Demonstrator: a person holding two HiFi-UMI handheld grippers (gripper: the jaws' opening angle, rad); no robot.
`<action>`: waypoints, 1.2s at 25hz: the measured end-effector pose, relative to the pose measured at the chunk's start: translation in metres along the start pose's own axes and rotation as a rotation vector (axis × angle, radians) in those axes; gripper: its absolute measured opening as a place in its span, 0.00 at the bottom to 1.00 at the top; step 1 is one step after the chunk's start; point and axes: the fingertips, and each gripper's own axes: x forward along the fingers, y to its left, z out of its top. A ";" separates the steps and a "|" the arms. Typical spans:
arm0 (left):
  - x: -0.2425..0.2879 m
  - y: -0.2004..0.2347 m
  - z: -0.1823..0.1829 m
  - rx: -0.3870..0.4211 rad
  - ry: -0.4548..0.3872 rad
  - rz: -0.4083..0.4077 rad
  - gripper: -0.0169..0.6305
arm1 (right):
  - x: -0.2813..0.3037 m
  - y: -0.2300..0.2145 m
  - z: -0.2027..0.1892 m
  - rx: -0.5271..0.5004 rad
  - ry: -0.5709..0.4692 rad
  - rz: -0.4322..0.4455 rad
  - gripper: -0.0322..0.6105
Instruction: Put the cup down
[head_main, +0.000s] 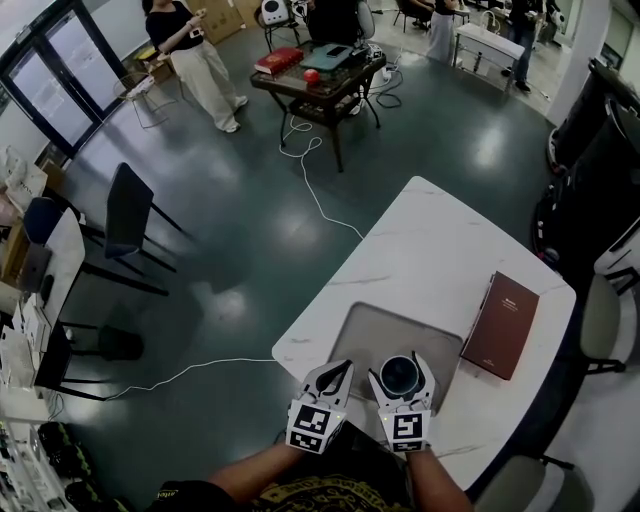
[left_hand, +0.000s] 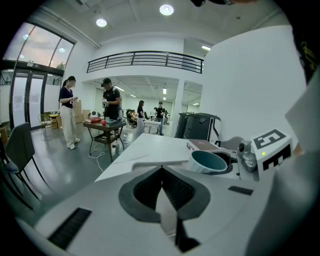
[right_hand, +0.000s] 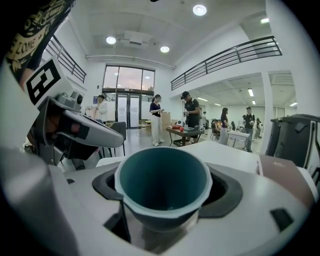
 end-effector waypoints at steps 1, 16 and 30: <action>-0.001 0.000 0.000 0.000 -0.002 -0.001 0.04 | 0.000 0.001 0.000 -0.001 0.001 0.001 0.65; -0.012 -0.015 0.010 -0.004 -0.051 -0.019 0.04 | -0.010 -0.005 0.004 0.061 0.046 0.037 0.76; -0.055 -0.049 0.021 -0.037 -0.137 0.038 0.04 | -0.080 -0.010 0.028 0.048 -0.007 0.018 0.76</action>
